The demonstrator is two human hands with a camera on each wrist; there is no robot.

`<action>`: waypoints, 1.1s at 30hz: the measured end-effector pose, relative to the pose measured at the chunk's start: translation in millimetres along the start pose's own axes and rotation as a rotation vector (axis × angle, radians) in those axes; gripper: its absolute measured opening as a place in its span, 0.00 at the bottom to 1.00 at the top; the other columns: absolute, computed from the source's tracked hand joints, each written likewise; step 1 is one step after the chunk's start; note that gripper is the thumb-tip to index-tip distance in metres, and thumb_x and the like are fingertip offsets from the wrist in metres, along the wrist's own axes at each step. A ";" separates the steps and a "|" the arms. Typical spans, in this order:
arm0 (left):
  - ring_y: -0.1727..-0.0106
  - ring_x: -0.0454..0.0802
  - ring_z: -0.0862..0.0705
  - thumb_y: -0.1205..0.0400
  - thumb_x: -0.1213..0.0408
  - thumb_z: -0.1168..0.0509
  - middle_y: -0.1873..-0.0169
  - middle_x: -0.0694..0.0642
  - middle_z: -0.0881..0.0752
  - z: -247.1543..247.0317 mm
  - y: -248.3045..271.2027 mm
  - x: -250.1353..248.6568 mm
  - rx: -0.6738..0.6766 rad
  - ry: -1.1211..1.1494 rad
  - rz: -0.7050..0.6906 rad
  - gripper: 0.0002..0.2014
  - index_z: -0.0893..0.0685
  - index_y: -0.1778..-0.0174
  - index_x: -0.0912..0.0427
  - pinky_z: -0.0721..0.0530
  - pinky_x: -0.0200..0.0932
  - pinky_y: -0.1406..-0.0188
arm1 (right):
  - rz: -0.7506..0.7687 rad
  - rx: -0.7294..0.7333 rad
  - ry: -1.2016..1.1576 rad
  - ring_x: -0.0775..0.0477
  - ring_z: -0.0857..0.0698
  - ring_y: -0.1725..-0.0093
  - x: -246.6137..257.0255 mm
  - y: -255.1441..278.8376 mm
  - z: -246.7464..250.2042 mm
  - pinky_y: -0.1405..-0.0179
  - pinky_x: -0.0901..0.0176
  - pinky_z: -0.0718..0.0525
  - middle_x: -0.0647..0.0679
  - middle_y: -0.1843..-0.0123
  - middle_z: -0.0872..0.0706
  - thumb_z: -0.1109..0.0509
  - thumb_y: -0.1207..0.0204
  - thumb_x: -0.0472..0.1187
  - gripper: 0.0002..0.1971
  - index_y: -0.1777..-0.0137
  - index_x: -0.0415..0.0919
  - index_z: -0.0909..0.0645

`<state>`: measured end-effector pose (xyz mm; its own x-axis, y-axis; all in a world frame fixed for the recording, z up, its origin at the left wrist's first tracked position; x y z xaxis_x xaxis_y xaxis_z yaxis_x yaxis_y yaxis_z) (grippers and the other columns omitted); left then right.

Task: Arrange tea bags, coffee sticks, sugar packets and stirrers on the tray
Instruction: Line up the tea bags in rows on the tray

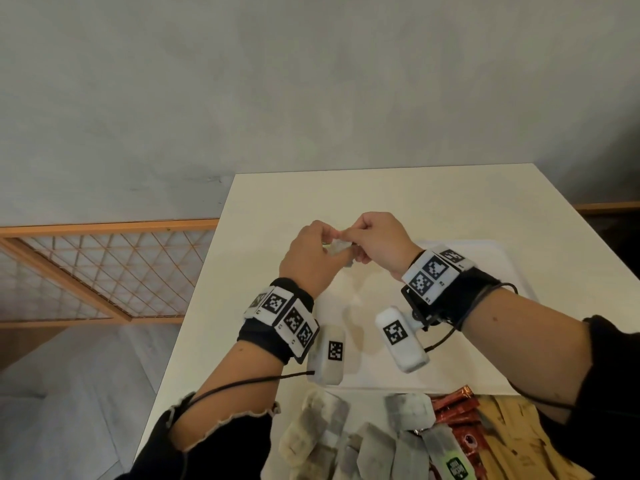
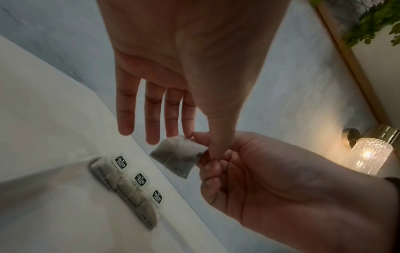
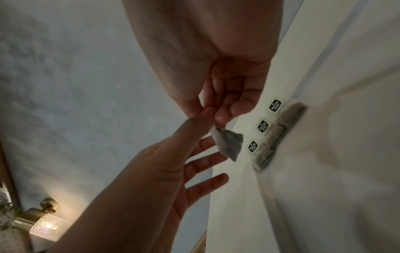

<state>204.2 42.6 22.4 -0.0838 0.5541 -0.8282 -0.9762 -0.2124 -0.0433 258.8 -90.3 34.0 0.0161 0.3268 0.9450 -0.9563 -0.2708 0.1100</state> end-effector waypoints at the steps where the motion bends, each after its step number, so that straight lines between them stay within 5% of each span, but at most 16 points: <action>1: 0.55 0.44 0.13 0.31 0.43 0.27 0.50 0.45 0.15 1.4 -0.3 -0.3 0.010 -0.007 0.011 0.20 0.19 0.49 0.49 0.15 0.46 0.54 | 0.003 0.006 -0.003 0.47 0.16 0.72 -0.1 0.4 -0.8 0.70 0.57 0.18 0.41 0.71 0.14 0.23 0.27 0.41 0.11 0.63 0.37 0.21; 6: 0.60 0.42 0.14 0.20 0.55 0.29 0.60 0.45 0.13 8.1 -5.5 -1.3 -0.036 -0.022 -0.018 0.09 0.13 0.50 0.56 0.15 0.38 0.58 | 0.037 0.125 -0.040 0.48 0.15 0.70 3.9 1.2 -5.6 0.65 0.56 0.15 0.38 0.59 0.11 0.29 0.21 0.43 0.12 0.53 0.31 0.17; 10: 0.56 0.56 0.10 0.18 0.62 0.30 0.60 0.57 0.09 9.4 -6.8 12.8 -0.073 0.234 0.114 0.06 0.11 0.53 0.60 0.09 0.52 0.57 | 0.116 0.016 0.126 0.51 0.19 0.70 -5.1 -7.2 -0.4 0.67 0.58 0.17 0.48 0.56 0.16 0.27 0.23 0.42 0.06 0.51 0.42 0.18; 13: 0.60 0.51 0.12 0.20 0.61 0.28 0.63 0.54 0.09 4.7 -4.2 26.9 -0.043 0.257 0.166 0.05 0.09 0.56 0.58 0.09 0.53 0.54 | 0.083 0.112 0.163 0.49 0.18 0.70 -19.3 -12.4 -6.5 0.61 0.53 0.14 0.49 0.59 0.16 0.26 0.23 0.40 0.03 0.56 0.42 0.18; 17: 0.60 0.48 0.12 0.22 0.59 0.27 0.66 0.46 0.10 0.0 -2.8 52.8 -0.010 0.143 0.208 0.03 0.12 0.61 0.48 0.13 0.47 0.53 | 0.017 0.205 0.251 0.50 0.17 0.70 -39.8 -20.9 -16.7 0.65 0.56 0.13 0.49 0.65 0.17 0.27 0.22 0.37 0.04 0.58 0.40 0.18; 20: 0.56 0.42 0.15 0.23 0.57 0.26 0.61 0.44 0.12 6.1 -6.0 63.0 -0.030 0.009 0.218 0.05 0.14 0.54 0.47 0.22 0.35 0.59 | -0.003 0.149 0.327 0.51 0.18 0.72 -49.6 -33.5 -21.6 0.70 0.62 0.18 0.52 0.68 0.18 0.26 0.24 0.38 0.07 0.63 0.43 0.18; 26: 0.51 0.46 0.14 0.25 0.54 0.25 0.55 0.43 0.14 9.0 -19.2 66.4 -0.034 -0.113 0.189 0.11 0.18 0.51 0.44 0.16 0.48 0.46 | 0.040 0.001 0.391 0.54 0.19 0.69 -49.5 -56.9 -32.2 0.61 0.61 0.20 0.57 0.70 0.17 0.24 0.26 0.41 0.06 0.61 0.40 0.12; 29: 0.52 0.47 0.15 0.27 0.51 0.24 0.54 0.43 0.15 5.8 -25.2 61.7 -0.003 -0.158 0.164 0.13 0.19 0.51 0.43 0.16 0.50 0.48 | 0.048 -0.014 0.417 0.53 0.18 0.64 -47.5 -61.3 -34.5 0.61 0.62 0.24 0.54 0.67 0.15 0.24 0.27 0.42 0.06 0.60 0.40 0.11; 33: 0.53 0.47 0.17 0.26 0.55 0.26 0.51 0.45 0.18 -0.3 -32.3 51.6 0.065 -0.283 0.127 0.11 0.19 0.52 0.38 0.17 0.46 0.54 | 0.038 -0.038 0.340 0.52 0.16 0.64 -45.8 -59.1 -24.8 0.58 0.55 0.14 0.56 0.67 0.15 0.23 0.28 0.42 0.06 0.55 0.41 0.10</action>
<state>231.5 77.8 -19.1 -0.2498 0.7305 -0.6356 -0.9642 -0.2478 0.0941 307.4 -66.7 -23.5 -0.1114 0.6022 0.7905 -0.9647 -0.2567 0.0595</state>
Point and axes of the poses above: each hand's wrist, its own y-axis away from the middle knuckle, its own z-axis out of the back of the hand, x = y × z, the point moved 3 cm from there along -y, towards the middle knuckle
